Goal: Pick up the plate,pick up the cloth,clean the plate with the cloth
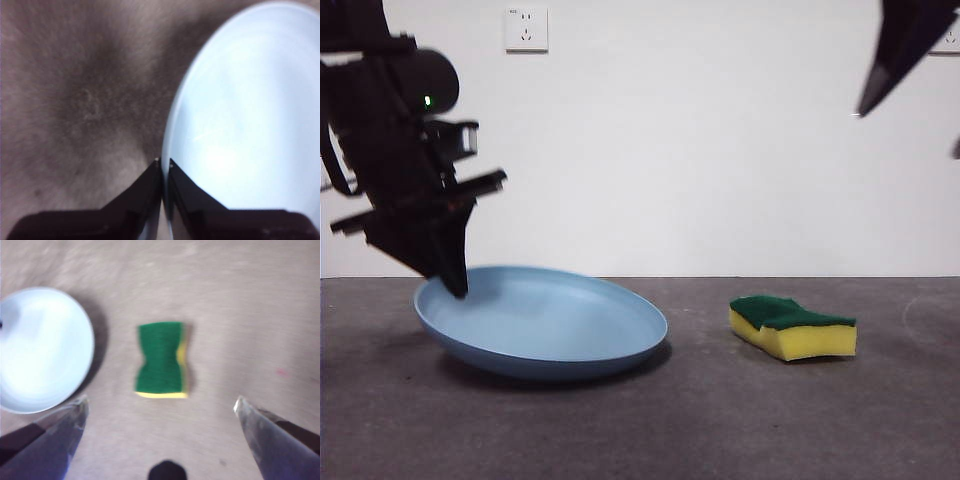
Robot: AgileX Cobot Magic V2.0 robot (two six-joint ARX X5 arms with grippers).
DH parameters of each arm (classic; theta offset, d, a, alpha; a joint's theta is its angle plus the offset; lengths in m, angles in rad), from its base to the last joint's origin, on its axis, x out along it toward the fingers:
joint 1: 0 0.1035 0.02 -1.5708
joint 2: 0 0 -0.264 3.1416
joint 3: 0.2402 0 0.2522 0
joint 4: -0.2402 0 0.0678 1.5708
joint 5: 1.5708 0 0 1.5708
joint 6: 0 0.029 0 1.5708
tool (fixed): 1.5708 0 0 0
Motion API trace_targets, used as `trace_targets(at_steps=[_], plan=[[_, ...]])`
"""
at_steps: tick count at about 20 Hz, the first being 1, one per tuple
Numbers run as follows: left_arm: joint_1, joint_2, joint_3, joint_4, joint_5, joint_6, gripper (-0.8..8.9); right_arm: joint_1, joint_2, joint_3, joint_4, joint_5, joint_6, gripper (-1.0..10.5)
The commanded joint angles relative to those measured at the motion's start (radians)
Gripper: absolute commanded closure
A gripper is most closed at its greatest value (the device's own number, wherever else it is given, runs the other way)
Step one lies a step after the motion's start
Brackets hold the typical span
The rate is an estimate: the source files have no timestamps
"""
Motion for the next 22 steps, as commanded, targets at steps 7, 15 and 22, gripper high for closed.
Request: trace_targets(at_steps=[7,15,22], plan=[[-0.005,-0.21,0.024,-0.103,-0.009,0.038,8.21,0.159,0.333,0.223,0.006,0.135,-0.089,4.9],[-0.005,-0.263,0.024,-0.161,-0.007,0.041,8.21,0.192,0.602,0.242,0.083,0.164,-0.118,5.2],[-0.005,-0.263,0.024,-0.158,-0.007,0.041,8.21,0.192,0.737,0.242,0.133,0.164,-0.143,5.2]])
